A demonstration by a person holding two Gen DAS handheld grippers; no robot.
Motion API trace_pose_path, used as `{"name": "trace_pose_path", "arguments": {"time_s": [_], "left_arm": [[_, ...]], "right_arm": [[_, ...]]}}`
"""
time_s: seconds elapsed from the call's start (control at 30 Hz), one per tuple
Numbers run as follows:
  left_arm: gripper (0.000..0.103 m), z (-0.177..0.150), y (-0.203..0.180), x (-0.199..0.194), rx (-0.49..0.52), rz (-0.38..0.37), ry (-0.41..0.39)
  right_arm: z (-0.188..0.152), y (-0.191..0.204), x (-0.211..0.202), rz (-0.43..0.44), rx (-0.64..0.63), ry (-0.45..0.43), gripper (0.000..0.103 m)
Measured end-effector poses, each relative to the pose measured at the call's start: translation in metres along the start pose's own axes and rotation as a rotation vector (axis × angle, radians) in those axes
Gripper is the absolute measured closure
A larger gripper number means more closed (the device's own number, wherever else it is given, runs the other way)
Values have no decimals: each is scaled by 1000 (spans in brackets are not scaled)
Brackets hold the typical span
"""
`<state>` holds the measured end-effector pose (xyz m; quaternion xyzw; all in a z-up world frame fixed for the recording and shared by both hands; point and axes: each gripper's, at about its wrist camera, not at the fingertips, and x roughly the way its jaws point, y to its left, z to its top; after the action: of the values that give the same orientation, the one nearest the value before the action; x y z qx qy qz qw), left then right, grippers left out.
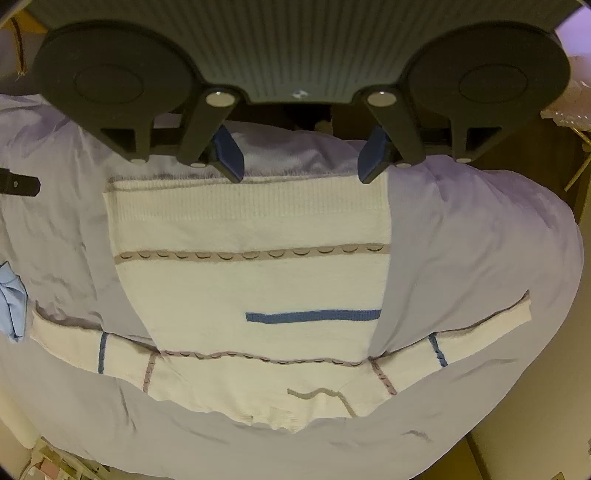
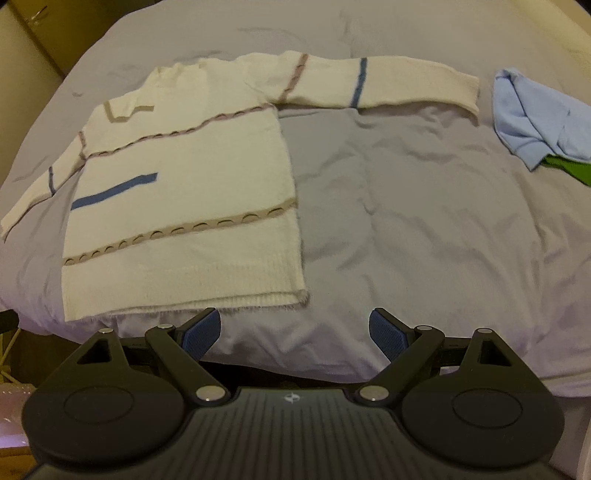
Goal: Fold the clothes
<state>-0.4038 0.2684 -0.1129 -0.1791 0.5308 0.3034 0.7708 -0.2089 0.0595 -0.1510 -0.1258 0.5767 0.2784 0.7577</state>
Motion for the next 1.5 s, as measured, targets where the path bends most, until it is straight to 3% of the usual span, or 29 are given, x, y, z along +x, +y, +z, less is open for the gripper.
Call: {"name": "trace_pose_path", "arguments": {"time_s": [0.57, 0.77, 0.93, 1.17, 1.5], "left_arm": [[33, 14, 7, 5, -15, -2, 0], [32, 27, 28, 25, -68, -43, 8], [32, 43, 64, 57, -189, -93, 24], [33, 81, 130, 120, -358, -106, 35], [33, 141, 249, 203, -552, -51, 40]], "right_arm": [[13, 10, 1, 18, -14, -5, 14], [28, 23, 19, 22, -33, 8, 14], [49, 35, 45, 5, -45, 25, 14], [84, 59, 92, -26, -48, 70, 14], [161, 129, 174, -70, -35, 108, 14]]}}
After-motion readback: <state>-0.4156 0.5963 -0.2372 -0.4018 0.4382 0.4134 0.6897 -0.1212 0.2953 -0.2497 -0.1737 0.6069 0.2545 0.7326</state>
